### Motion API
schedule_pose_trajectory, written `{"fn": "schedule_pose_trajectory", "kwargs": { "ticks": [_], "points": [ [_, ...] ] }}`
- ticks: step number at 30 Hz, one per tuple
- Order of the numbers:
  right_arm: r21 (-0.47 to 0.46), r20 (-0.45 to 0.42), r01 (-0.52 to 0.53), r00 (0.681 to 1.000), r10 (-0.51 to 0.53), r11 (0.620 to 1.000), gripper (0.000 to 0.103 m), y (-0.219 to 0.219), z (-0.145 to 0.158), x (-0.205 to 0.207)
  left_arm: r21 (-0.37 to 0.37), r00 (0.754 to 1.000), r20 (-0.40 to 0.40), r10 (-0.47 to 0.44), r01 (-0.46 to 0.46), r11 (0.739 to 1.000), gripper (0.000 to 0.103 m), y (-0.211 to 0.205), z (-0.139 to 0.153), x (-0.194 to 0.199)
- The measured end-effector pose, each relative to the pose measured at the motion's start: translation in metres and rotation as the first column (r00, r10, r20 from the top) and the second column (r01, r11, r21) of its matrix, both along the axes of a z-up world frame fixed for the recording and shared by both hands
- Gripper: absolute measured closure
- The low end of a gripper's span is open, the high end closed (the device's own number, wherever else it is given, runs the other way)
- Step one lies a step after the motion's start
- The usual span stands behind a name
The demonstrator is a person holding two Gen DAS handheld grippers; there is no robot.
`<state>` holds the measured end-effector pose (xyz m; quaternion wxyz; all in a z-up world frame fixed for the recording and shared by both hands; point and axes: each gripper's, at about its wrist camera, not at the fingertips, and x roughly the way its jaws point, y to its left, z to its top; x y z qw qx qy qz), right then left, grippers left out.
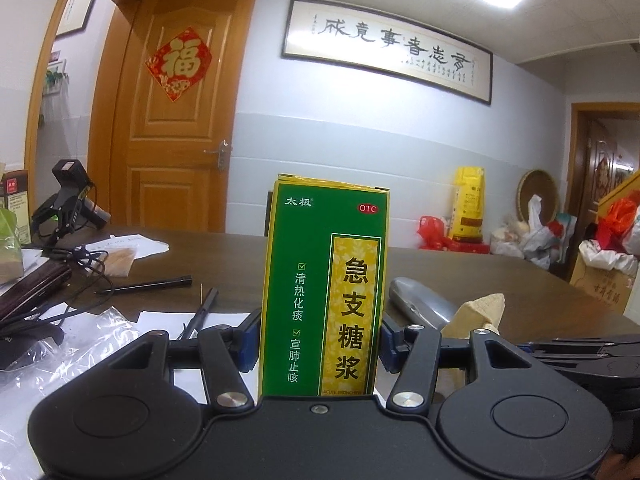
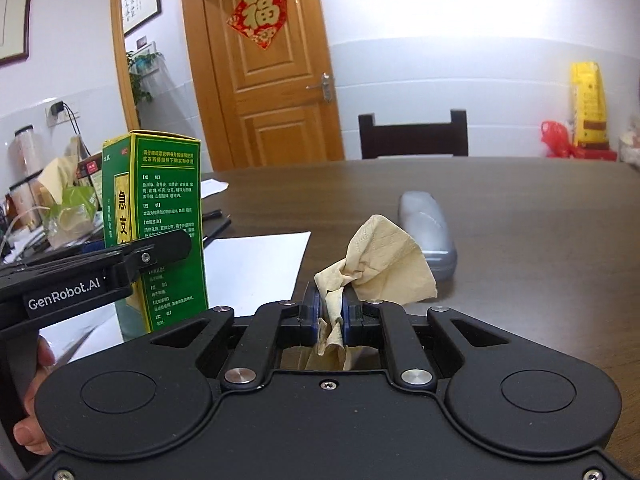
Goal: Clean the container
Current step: 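Lower the beige cloth onto the table and open the right gripper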
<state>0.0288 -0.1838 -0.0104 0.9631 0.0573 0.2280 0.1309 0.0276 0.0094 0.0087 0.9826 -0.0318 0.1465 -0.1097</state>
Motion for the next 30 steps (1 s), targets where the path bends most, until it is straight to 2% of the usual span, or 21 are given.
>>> {"fn": "schedule_pose_trajectory", "kwargs": {
  "ticks": [8, 10, 13, 20, 24, 26, 28, 30],
  "points": [
    [-0.023, -0.006, 0.001, 1.0, -0.001, 1.0, 0.093, 0.006, -0.004, -0.002, 0.029, 0.999, 0.003, 0.052, -0.052, 0.998, 0.052, -0.013, -0.001, 0.0],
    [-0.025, -0.01, 0.004, 1.0, -0.005, 1.0, 0.081, 0.007, -0.005, -0.003, 0.041, 0.998, 0.005, 0.061, -0.061, 0.997, 0.052, -0.015, -0.002, -0.001],
    [-0.032, -0.003, 0.01, 1.0, -0.01, 0.999, 0.073, 0.007, -0.005, -0.006, 0.065, 0.998, 0.004, 0.068, -0.068, 0.996, 0.052, -0.019, -0.002, -0.004],
    [-0.042, 0.001, 0.014, 1.0, -0.014, 0.999, 0.073, 0.007, -0.005, -0.004, 0.081, 0.995, -0.056, 0.081, -0.076, 0.994, 0.051, -0.022, -0.008, -0.002],
    [-0.046, 0.002, 0.018, 1.0, -0.018, 0.999, 0.073, 0.007, -0.004, -0.002, 0.107, 0.994, -0.051, 0.093, -0.087, 0.99, 0.051, -0.025, -0.009, -0.004],
    [-0.051, 0.001, 0.02, 1.0, -0.02, 0.999, 0.07, 0.006, -0.004, -0.002, 0.125, 0.994, -0.044, 0.096, -0.09, 0.988, 0.051, -0.027, -0.009, -0.006],
    [-0.059, 0.001, 0.025, 1.0, -0.025, 0.998, 0.06, 0.006, -0.003, -0.001, 0.134, 0.995, -0.039, 0.095, -0.089, 0.987, 0.049, -0.028, -0.009, -0.009],
    [-0.067, 0.007, 0.036, 0.999, -0.035, 0.997, 0.055, 0.005, -0.002, 0.0, 0.134, 0.995, -0.041, 0.093, -0.087, 0.987, 0.047, -0.028, -0.009, -0.009]
  ]
}}
